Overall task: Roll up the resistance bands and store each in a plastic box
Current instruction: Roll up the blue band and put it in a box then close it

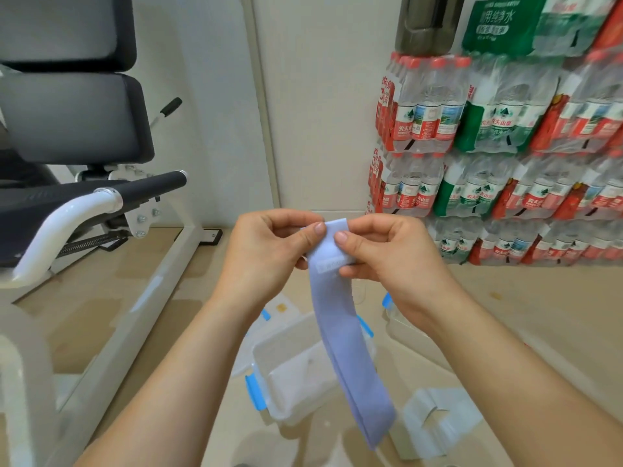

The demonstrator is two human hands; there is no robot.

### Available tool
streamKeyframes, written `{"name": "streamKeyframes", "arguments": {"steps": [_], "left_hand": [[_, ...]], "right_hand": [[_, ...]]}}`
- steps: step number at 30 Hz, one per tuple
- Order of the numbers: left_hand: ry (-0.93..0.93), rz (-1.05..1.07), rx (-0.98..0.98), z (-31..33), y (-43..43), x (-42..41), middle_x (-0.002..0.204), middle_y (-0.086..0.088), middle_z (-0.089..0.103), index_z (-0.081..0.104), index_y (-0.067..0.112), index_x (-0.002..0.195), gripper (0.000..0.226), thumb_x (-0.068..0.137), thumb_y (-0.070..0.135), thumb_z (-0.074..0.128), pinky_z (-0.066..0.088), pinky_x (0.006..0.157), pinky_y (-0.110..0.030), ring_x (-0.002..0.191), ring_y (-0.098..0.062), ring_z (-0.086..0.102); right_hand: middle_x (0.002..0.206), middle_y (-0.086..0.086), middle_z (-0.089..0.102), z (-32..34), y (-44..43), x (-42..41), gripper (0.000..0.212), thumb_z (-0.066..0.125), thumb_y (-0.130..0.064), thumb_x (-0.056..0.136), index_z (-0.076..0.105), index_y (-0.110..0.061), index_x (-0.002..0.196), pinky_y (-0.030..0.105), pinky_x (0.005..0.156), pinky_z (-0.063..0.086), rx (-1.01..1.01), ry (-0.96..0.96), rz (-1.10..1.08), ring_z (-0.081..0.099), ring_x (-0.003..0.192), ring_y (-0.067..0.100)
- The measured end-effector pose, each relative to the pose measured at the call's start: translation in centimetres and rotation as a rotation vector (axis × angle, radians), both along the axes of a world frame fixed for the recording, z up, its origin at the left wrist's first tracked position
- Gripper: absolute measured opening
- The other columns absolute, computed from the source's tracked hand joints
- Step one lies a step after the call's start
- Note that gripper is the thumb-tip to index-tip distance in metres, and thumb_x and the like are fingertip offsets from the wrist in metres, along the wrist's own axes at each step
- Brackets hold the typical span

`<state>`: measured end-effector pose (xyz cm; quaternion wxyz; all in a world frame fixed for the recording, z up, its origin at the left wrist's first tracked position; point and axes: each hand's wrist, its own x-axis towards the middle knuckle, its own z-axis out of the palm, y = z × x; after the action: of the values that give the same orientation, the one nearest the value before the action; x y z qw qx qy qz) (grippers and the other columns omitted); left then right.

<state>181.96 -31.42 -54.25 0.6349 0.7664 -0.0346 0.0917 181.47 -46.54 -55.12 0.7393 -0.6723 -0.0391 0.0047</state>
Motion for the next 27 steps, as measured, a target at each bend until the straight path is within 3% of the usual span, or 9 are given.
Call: {"name": "streamKeyframes", "arguments": {"steps": [8,15,23,27], "left_hand": [[-0.018,-0.017,0.123,-0.4,0.1,0.0,0.064,0.004,0.071,0.074,0.011,0.088,0.009,0.087,0.009,0.065,0.051,0.054,-0.019,0.052,-0.006,0.062],[-0.043,-0.028,0.184,-0.1,0.0,-0.1,0.065,0.005,0.070,0.073,0.011,0.085,0.009,0.086,0.008,0.065,0.045,0.050,-0.010,0.048,0.002,0.059],[-0.175,0.035,0.273,-0.7,0.2,-0.3,0.066,0.008,0.072,0.075,0.024,0.073,0.016,0.079,0.009,0.071,0.056,0.062,-0.024,0.059,-0.005,0.065],[-0.261,0.032,0.406,-0.6,-0.2,-0.8,0.070,0.020,0.070,0.072,0.027,0.071,0.019,0.079,0.010,0.070,0.051,0.062,-0.014,0.061,0.004,0.064]], "right_hand": [[0.079,0.003,0.075,-1.2,0.5,0.3,0.017,0.058,-0.015,0.092,0.076,-0.016,0.093,0.023,0.060,0.056,-0.212,-0.109,-0.058,0.066,0.068,0.005],[0.081,0.003,0.071,-0.5,0.2,0.3,0.014,0.060,-0.009,0.091,0.071,-0.017,0.089,0.020,0.047,0.051,-0.121,-0.040,-0.018,0.064,0.063,0.002],[0.080,0.004,0.074,0.5,-0.9,0.2,0.014,0.060,-0.011,0.091,0.074,-0.012,0.092,0.020,0.045,0.048,-0.086,0.093,0.124,0.066,0.063,0.014],[0.082,0.006,0.073,0.4,-1.2,0.0,0.016,0.058,-0.011,0.092,0.073,-0.008,0.097,0.019,0.044,0.046,-0.152,0.086,0.124,0.066,0.065,0.013]]}}
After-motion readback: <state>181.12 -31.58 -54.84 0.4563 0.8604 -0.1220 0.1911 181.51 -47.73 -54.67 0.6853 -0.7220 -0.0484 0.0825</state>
